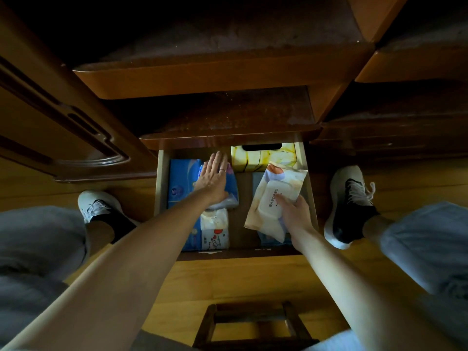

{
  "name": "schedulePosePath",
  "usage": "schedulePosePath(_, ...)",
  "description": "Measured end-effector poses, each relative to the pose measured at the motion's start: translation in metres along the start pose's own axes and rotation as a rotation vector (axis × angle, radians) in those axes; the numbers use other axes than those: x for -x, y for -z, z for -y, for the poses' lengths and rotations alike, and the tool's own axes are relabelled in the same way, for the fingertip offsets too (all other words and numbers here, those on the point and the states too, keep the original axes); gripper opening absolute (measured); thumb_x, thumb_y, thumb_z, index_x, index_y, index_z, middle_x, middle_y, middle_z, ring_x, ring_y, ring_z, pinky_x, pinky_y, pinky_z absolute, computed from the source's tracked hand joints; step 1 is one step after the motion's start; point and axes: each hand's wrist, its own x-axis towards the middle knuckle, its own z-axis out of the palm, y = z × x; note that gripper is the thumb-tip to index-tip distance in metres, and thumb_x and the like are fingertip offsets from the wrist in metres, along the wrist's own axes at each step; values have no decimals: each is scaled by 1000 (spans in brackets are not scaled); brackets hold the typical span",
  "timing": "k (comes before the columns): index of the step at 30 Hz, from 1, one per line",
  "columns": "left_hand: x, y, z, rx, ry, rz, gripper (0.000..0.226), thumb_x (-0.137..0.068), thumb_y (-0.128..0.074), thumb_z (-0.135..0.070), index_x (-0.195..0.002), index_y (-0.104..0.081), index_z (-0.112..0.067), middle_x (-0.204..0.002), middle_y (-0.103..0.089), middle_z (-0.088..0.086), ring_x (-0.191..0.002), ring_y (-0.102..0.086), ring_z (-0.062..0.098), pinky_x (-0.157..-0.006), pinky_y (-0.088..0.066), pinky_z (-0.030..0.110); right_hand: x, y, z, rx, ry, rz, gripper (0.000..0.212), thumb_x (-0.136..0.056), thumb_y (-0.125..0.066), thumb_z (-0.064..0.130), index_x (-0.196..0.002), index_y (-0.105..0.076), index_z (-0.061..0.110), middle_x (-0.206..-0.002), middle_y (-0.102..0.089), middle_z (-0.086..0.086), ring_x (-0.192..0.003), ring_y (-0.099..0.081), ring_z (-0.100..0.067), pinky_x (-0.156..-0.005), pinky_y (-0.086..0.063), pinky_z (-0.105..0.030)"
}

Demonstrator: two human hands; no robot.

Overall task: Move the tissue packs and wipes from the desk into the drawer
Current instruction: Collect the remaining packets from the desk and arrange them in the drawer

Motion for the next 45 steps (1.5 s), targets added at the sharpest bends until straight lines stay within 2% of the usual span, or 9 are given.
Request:
schedulePosePath(9, 10, -12, -30, 60, 253, -147, 124, -82, -62, -71, -160, 12, -8, -169, 16, 13, -155, 16, 31, -122, 10, 47, 0, 1, -1, -8, 0, 0, 21, -100, -64, 22, -121, -63, 26, -102, -72, 7, -81, -69, 9, -54, -51, -9)
schedulePosePath(19, 15, -25, -12, -93, 183, -125, 118, -88, -74, -28, -158, 18, -9, -169, 18, 14, -155, 16, 32, -127, -1, 46, 0, 11, 5, 37, -35, -39, 12, -101, -60, 18, -102, -66, 29, -94, -72, 6, -85, -68, -5, -60, -52, -20)
schedulePosePath(24, 26, -4, -19, 10, 54, -263, 97, -93, -57, -53, -162, -2, -13, -170, 4, 14, -157, 5, 31, -127, -6, 48, 2, 8, 3, 32, -48, -11, 13, -101, -61, 20, -101, -66, 32, -91, -73, 11, -78, -70, 1, -55, -52, -14)
schedulePosePath(27, 50, 4, -29, 325, 84, -462, 72, -95, -56, -55, -151, -38, -15, -153, -42, 9, -141, -38, 26, -111, -40, 44, 4, 4, 5, -5, -104, 39, 13, -100, -62, 25, -102, -66, 37, -91, -75, 11, -83, -71, -2, -56, -53, -16)
schedulePosePath(30, 70, 10, -46, 844, 175, -86, 58, -89, -62, -63, -130, -57, -21, -118, -66, -4, -110, -63, 16, -85, -56, 36, 7, -4, 10, -1, -144, 208, 12, -102, -58, 32, -107, -68, 36, -94, -78, 10, -86, -73, -9, -59, -55, -21)
schedulePosePath(33, 74, 12, -50, 1097, 294, 56, 47, -86, -73, -52, -118, -64, -19, -109, -72, 2, -102, -68, 19, -87, -59, 40, 8, -17, 15, -13, -123, 395, 25, -102, -57, 37, -122, -68, 25, -102, -78, 5, -95, -75, -12, -65, -58, -19)
schedulePosePath(38, 82, 14, -29, 1240, 373, -132, 30, -89, -74, -40, -110, -68, -20, -99, -75, -1, -93, -71, 15, -69, -56, 29, -3, -23, -3, 657, 174, 135, 47, -105, -37, 55, -121, -60, 17, -113, -69, -3, -103, -68, -17, -82, -54, -36)
schedulePosePath(41, 88, 13, -20, 1225, 388, -241, 16, -89, -74, -36, -98, -67, -24, -93, -75, -5, -87, -72, 7, -61, -56, 20, -15, -14, -21, 1205, 63, -57, 69, -95, -56, 57, -144, -38, 11, -138, -51, -16, -122, -55, -33, -90, -49, -42)
schedulePosePath(45, 93, 14, -20, 1200, 375, -263, 16, -90, -75, -35, -98, -66, -26, -93, -74, -7, -83, -72, 2, -58, -56, 16, -18, -15, -42, 1398, -33, -100, 83, -87, -71, 53, -146, -35, 8, -141, -51, -18, -122, -57, -34, -86, -53, -42)
